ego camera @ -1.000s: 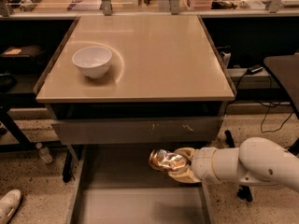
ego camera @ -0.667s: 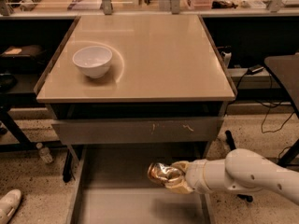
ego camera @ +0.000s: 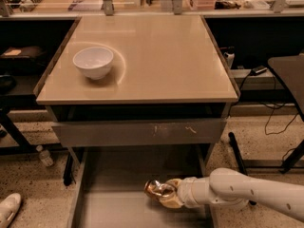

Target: Place orange can into top drawer

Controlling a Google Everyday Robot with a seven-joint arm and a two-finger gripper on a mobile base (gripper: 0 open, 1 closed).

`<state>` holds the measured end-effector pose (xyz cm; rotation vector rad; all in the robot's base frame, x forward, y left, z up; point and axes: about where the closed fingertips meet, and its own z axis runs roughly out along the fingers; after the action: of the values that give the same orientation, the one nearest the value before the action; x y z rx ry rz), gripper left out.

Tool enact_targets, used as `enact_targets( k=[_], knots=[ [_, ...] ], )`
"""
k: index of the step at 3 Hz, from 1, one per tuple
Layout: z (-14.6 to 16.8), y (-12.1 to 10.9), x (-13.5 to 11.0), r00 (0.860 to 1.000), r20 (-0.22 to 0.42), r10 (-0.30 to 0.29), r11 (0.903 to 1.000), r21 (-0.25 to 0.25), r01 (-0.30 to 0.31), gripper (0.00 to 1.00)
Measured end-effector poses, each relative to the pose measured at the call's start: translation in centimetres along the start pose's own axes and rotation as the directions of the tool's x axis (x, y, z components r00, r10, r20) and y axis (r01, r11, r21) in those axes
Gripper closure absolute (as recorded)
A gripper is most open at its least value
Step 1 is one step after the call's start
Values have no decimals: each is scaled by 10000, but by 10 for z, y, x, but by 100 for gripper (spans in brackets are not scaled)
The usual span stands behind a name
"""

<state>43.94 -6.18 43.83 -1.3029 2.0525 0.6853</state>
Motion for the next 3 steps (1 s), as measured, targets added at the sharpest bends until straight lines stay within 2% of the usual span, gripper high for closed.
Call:
enact_targets(
  k=[1, 2, 3],
  knots=[
    [35, -15, 17, 9995, 293, -116, 9996, 263, 109, 100],
    [54, -29, 34, 9980, 624, -18, 9983, 589, -19, 100],
    [57, -27, 36, 9979, 641, 32, 9985, 540, -66, 80]
  ],
)
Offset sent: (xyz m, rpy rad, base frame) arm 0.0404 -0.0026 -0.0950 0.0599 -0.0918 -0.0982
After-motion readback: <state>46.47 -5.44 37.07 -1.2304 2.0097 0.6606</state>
